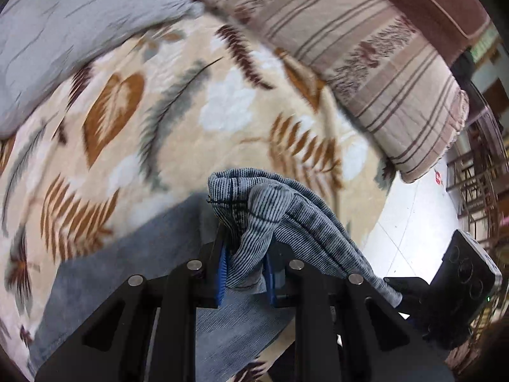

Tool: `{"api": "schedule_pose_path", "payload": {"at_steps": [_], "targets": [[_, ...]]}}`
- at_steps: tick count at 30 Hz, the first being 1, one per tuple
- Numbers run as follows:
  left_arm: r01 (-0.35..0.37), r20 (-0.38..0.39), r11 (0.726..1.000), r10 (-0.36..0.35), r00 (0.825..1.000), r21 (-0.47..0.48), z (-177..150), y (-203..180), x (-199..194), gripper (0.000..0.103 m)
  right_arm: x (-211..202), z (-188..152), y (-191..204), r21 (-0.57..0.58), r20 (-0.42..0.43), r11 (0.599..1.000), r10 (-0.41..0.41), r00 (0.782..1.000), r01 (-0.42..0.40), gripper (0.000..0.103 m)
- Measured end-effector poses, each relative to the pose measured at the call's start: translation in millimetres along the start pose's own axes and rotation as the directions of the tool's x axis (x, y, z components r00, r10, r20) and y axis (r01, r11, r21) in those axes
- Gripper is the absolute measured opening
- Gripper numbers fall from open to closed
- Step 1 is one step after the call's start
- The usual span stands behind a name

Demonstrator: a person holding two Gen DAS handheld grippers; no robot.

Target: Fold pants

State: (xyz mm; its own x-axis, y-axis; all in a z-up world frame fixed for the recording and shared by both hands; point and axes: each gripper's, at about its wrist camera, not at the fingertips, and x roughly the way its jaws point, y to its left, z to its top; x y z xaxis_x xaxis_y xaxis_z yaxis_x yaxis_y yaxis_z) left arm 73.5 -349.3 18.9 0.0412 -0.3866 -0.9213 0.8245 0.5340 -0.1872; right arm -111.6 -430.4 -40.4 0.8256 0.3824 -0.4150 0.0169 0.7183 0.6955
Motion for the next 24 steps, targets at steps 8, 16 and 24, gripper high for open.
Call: {"api": "schedule_pose_path", "payload": {"at_steps": [8,16,24], "targets": [[-0.011,-0.047,0.987,0.004,0.999,-0.161,-49.0,60.5,12.5,0.024,60.5,-23.8,28.1,-0.066,-0.173,0.998,-0.021,0.985,0.009,0.024],[-0.021,-0.077,0.955,-0.002,0.997,-0.294,-85.1,102.3,19.6,0.031,100.9,-32.5,29.6,-0.082,-0.270,0.996,-0.066,0.961,0.045,0.029],[0.010,-0.062,0.878,-0.045,0.997,-0.478,-127.2,125.0,4.4,0.038,93.0,-39.2,51.3,-0.146,-0.322,0.989,-0.078,0.944,0.031,0.052]]}}
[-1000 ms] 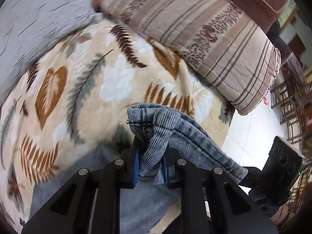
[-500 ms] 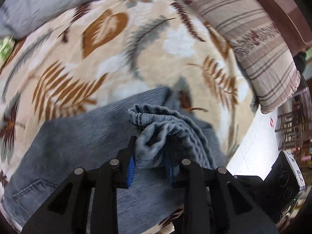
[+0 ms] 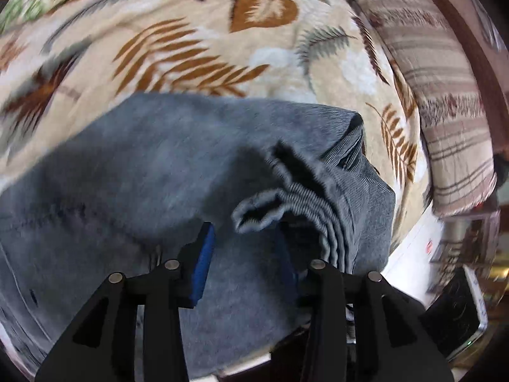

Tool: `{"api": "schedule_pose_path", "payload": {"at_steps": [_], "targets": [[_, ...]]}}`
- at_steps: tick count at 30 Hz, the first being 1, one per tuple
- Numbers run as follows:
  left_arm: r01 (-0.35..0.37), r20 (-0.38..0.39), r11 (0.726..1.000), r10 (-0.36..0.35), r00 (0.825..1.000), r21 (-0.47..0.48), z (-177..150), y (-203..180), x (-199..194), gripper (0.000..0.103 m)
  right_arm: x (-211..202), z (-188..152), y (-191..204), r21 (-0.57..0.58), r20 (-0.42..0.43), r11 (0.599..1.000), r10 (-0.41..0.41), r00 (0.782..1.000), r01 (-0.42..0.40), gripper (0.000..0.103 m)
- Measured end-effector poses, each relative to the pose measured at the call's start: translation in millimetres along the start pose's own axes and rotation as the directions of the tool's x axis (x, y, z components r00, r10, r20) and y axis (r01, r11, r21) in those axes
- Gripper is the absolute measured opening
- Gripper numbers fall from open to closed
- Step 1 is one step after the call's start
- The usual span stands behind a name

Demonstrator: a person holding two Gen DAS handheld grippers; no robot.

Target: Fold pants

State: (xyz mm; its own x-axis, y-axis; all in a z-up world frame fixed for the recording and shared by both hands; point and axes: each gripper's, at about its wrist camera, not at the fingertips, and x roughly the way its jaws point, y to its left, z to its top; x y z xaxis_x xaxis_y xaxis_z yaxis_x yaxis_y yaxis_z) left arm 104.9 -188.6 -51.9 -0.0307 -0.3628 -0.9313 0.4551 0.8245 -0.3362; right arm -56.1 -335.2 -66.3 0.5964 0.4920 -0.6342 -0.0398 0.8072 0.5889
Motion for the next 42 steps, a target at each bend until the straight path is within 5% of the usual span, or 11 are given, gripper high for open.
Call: {"api": "schedule_pose_path", "payload": {"at_steps": [4,8,15,19,24,32,33,34,35,36,42], "targets": [[0.091,0.037,0.991,-0.087,0.995,-0.097,-19.4,13.9,-17.7,0.039,-17.8,-5.6,12.2,-0.036,-0.004,0.999,0.036,0.999,-0.037,0.053],[0.156,0.119,0.978,-0.140,0.983,-0.138,-29.4,12.3,-33.5,0.064,-47.9,5.5,4.7,-0.020,0.085,0.999,0.048,0.995,-0.046,0.054],[0.151,0.105,0.982,-0.139,0.985,-0.117,-18.5,-4.3,-16.1,0.066,-68.3,37.9,-32.6,0.083,0.154,0.996,-0.029,0.988,0.016,0.057],[0.240,0.088,0.962,-0.230,0.969,-0.130,-10.8,-7.4,-7.6,0.066,-68.9,53.3,-55.5,0.164,0.173,0.986,-0.003,0.985,-0.026,0.057],[0.269,0.042,0.958,-0.266,0.963,-0.098,-11.9,-22.5,9.1,0.067,-46.5,90.0,-76.9,0.188,0.131,0.982,-0.024,0.991,-0.001,0.058],[0.222,0.068,0.975,-0.219,0.973,-0.034,-13.9,-22.6,5.1,0.067,17.6,126.0,-90.7,0.156,-0.024,0.983,-0.089,0.996,0.092,0.058],[0.219,0.071,0.975,-0.215,0.974,-0.039,-12.4,-20.9,5.8,0.067,26.9,127.0,-89.8,0.136,-0.053,0.984,-0.108,0.993,0.115,0.054],[0.218,0.079,0.975,-0.214,0.974,-0.046,-10.3,-20.0,6.2,0.066,33.2,127.1,-87.4,0.106,-0.074,0.985,-0.126,0.989,0.133,0.036],[0.211,0.087,0.977,-0.206,0.975,-0.043,-10.2,-20.7,5.2,0.054,38.3,128.8,-82.4,0.052,-0.087,0.983,-0.169,0.982,0.173,0.018],[0.205,0.095,0.978,-0.201,0.975,-0.034,-10.4,-22.2,3.5,0.028,39.5,131.4,-79.3,0.023,-0.091,0.983,-0.182,0.979,0.185,0.002],[0.080,0.104,0.995,-0.085,0.991,0.054,-30.1,-27.9,-1.1,0.022,14.2,158.0,-73.0,0.000,0.002,0.986,-0.166,0.986,0.166,0.000]]}}
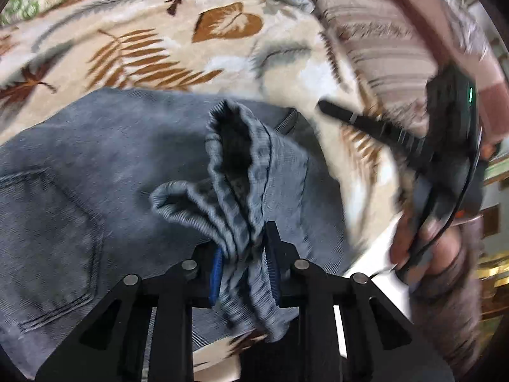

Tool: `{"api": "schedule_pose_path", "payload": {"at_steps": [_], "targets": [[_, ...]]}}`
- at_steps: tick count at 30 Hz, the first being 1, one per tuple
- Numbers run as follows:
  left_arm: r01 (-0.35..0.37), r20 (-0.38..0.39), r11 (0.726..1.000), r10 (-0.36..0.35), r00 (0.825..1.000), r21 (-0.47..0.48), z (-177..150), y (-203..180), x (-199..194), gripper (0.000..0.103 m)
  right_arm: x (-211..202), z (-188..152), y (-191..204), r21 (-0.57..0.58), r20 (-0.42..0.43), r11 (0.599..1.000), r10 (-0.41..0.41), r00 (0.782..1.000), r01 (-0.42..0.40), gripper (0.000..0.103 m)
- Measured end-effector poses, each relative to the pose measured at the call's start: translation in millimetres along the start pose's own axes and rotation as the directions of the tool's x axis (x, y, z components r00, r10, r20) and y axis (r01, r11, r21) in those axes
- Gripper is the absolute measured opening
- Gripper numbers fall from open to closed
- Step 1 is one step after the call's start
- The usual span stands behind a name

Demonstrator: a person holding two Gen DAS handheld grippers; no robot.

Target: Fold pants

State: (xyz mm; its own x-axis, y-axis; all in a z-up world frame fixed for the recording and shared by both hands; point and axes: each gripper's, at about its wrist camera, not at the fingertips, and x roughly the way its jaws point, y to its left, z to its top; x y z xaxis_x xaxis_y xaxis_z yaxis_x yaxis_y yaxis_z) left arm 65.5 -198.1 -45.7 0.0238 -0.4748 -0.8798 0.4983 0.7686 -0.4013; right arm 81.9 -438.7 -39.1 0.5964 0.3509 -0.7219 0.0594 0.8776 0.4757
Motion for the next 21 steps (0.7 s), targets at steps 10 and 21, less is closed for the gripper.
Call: {"api": "schedule_pose_path", "payload": {"at_steps": [10,21], "targets": [[0.061,0.017,0.997,-0.060,0.998,-0.052,-12.8,25.1,-5.7,0.032,7.3,-8.4,11.4,0.017,-0.086,0.985,0.173,0.981,-0.172,0.016],[0.176,0.010,0.968,-0.177,0.984,-0.177,-62.0,26.3,11.2,0.051,67.1,-17.1,110.5,-0.367,-0.359,0.919,-0.001,0.933,-0.141,0.052]]}}
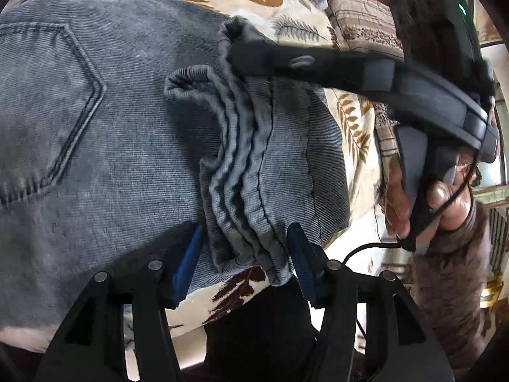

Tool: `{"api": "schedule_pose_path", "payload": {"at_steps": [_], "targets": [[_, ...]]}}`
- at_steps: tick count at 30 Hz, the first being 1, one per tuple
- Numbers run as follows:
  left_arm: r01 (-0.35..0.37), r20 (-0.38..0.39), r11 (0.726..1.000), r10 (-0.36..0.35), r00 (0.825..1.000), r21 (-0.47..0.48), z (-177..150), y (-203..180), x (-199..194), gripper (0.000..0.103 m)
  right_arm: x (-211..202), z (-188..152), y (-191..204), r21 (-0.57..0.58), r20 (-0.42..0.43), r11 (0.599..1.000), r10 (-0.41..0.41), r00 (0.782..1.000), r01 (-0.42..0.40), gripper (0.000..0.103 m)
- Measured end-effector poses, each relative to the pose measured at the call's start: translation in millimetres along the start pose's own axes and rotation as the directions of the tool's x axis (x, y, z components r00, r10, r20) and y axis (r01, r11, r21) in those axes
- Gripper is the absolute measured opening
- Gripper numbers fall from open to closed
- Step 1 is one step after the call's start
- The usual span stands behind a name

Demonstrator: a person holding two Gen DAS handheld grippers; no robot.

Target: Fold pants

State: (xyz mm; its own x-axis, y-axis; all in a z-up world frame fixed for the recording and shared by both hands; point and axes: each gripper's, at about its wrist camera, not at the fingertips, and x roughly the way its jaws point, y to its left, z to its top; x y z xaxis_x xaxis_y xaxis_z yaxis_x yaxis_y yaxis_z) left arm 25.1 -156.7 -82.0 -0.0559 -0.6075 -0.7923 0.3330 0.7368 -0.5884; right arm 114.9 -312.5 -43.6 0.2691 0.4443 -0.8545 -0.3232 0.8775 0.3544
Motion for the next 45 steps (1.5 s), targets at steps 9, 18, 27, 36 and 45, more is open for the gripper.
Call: {"api": "schedule_pose_path", "payload": {"at_steps": [9,18,27,36,45], "targets": [[0.009,0.028,1.000,-0.009,1.000,-0.017,-4.4,-3.5,-14.5,0.030,-18.1,12.7,27.3,-0.044,0.108,0.999,0.015,0.994,-0.011,0.009],[0.037,-0.033,0.999,-0.036,0.999,0.027,-15.8,5.5,-30.3,0.030,-28.1,-18.8,3.0,0.100,0.121,0.990,0.083,0.989,-0.096,0.047],[0.028,0.052,0.999,-0.026,0.998,-0.040,27.1,12.9,-40.5,0.063,-118.5,-148.9,-78.8,0.479,0.342,0.869,-0.055,0.938,-0.123,0.064],[-0.135,0.044,0.991,0.135,0.990,0.013,35.2,-14.6,-11.3,0.062,-75.1,-181.5,-51.8,0.423,0.338,0.900,-0.050,0.940,-0.104,0.010],[-0.164,0.024,0.984,0.163,0.986,0.066,15.8,-9.7,-27.3,0.051,-87.7,-178.4,-65.7,0.433,0.345,0.897,-0.076,0.935,-0.087,0.023]]}}
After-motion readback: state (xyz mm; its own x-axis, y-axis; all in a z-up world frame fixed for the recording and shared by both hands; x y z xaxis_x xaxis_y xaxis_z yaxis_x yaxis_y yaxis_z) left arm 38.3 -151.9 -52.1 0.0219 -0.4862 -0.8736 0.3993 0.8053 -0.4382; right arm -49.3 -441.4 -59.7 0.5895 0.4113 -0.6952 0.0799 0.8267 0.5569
